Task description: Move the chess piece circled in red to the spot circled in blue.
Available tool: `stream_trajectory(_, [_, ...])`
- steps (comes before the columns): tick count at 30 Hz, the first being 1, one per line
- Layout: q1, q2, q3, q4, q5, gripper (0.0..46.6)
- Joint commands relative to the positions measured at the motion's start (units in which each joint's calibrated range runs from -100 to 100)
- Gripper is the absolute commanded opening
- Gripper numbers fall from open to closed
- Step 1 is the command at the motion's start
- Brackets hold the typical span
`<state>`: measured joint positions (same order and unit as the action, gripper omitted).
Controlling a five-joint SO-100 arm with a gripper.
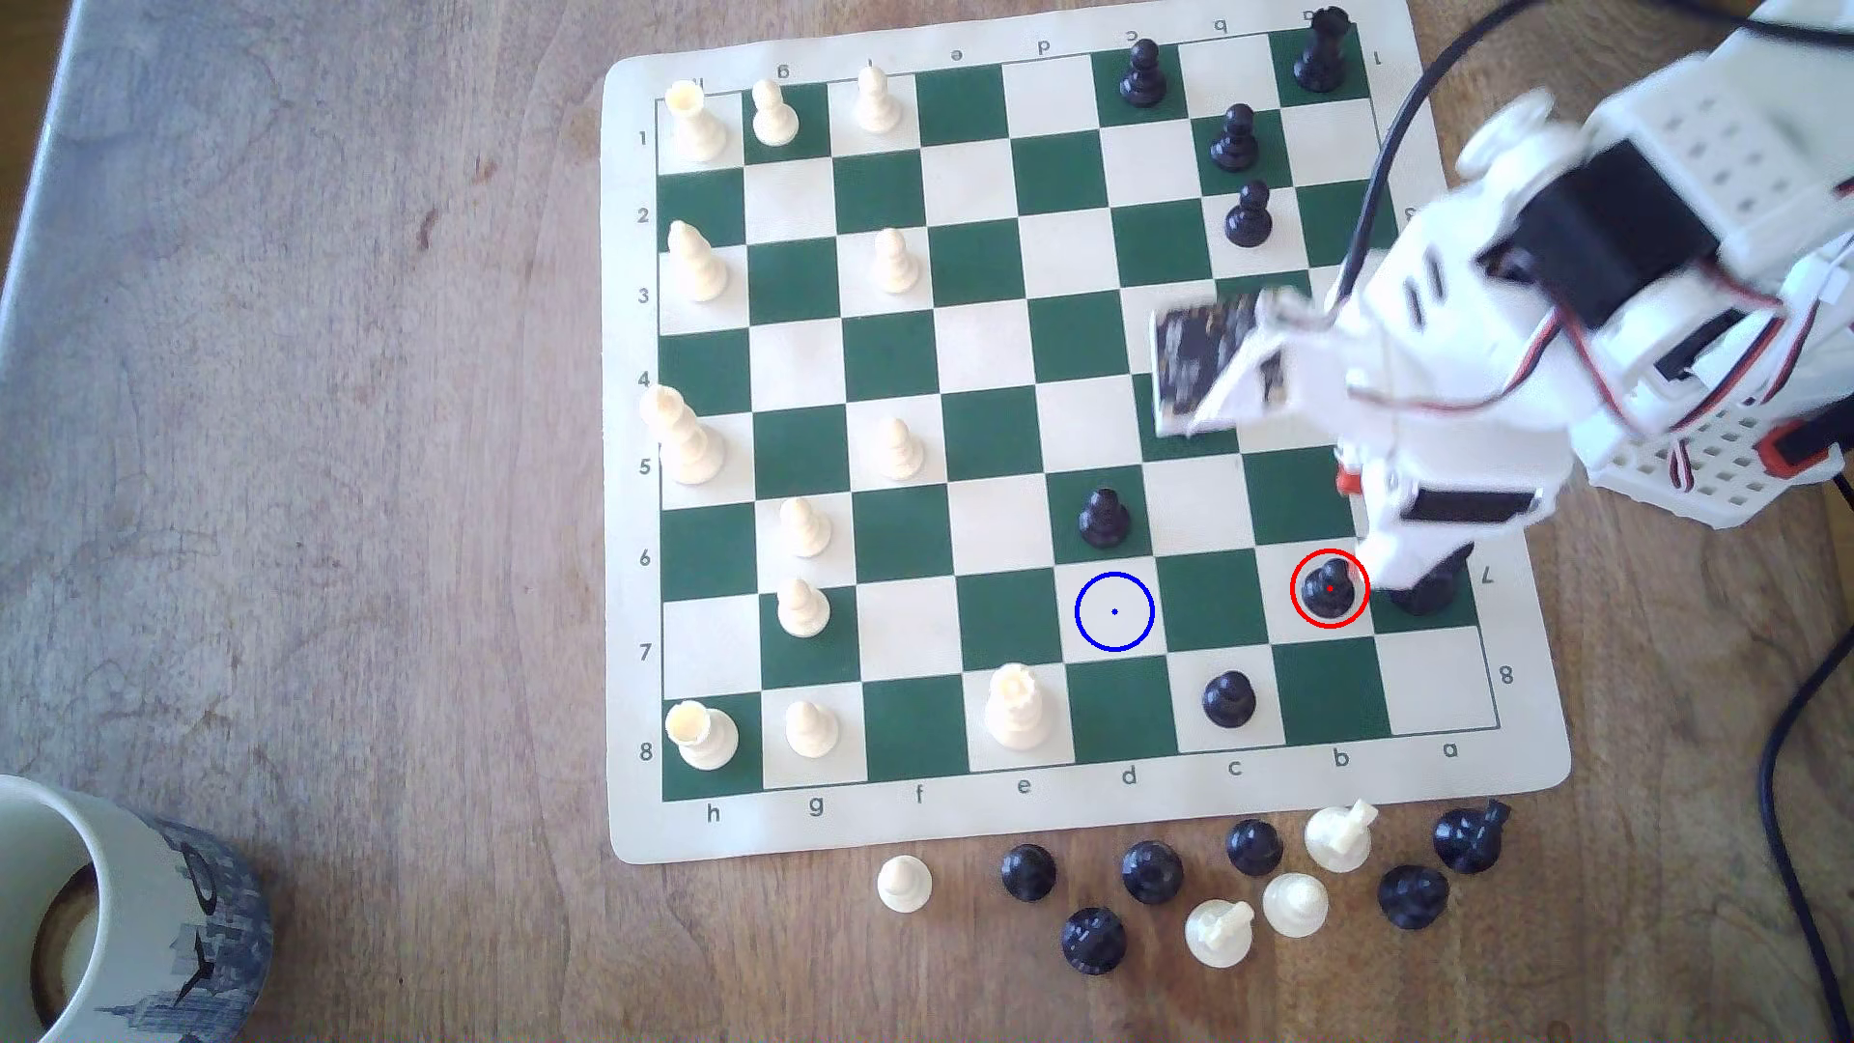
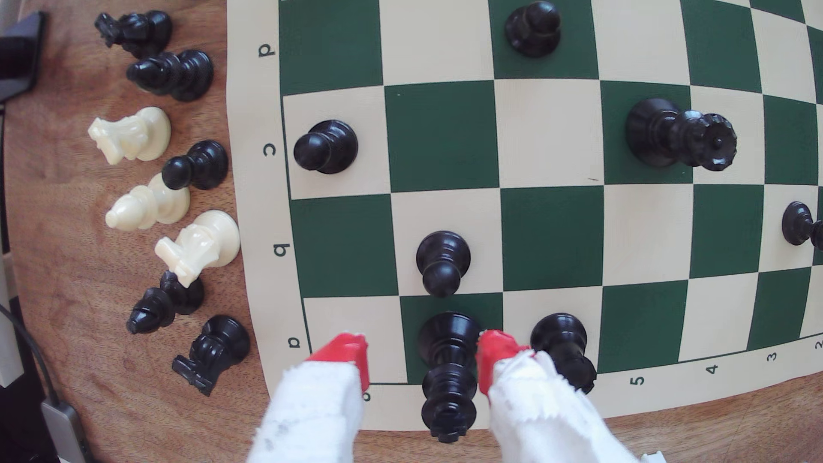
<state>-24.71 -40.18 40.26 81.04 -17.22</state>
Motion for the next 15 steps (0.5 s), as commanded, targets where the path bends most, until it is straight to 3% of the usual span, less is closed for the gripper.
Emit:
stream_trajectory(1, [-1.15,0.96,0.72,-1.27,-0.29,13.1])
stream_trajectory(7, [-2.94,1.38,7.52,-5.36,-0.2,12.9])
stream_trajectory(15, [-1.07,4.18,9.69,-8.96,0.63,14.1])
